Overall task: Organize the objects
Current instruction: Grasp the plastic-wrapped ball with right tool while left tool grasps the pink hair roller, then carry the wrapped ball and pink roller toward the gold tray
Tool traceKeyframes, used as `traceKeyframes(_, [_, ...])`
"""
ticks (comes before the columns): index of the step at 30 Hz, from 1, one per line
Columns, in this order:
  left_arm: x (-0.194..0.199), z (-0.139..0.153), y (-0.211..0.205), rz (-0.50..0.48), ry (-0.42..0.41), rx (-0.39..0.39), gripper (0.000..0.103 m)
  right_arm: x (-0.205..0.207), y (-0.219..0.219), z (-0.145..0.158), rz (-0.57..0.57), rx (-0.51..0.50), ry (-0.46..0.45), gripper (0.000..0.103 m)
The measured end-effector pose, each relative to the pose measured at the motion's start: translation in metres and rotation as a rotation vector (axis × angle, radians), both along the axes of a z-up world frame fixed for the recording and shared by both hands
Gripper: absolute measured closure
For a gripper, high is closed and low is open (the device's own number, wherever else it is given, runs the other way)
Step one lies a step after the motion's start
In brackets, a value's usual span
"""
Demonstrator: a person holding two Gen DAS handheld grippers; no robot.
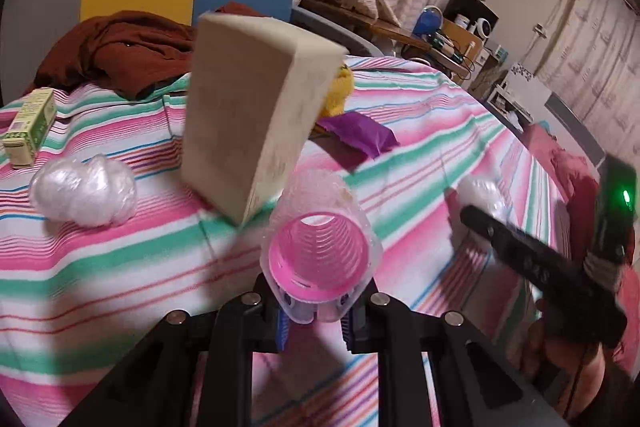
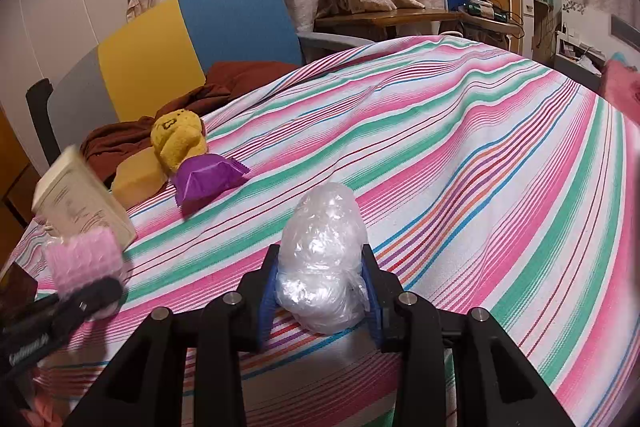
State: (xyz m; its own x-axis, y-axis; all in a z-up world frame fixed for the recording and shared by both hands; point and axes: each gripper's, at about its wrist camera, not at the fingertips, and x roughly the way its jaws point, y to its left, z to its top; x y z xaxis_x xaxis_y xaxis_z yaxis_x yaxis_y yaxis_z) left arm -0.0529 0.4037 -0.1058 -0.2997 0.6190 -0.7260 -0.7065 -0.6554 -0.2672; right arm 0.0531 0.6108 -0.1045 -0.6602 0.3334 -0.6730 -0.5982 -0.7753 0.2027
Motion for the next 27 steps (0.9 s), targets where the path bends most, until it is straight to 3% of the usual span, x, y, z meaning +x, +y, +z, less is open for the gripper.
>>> traceKeyframes(9, [0.022,0.002,-0.034,-0.028,0.037,0.008,0.085,-0.001,-0.002,0.002,-0.007,0.029,-0.018,0.066])
traceKeyframes(27, [0.039,0.003,-0.061,-0.01,0.046,0.028,0.085,0.011,-0.041,0.015,0.015,0.166,-0.027,0.066])
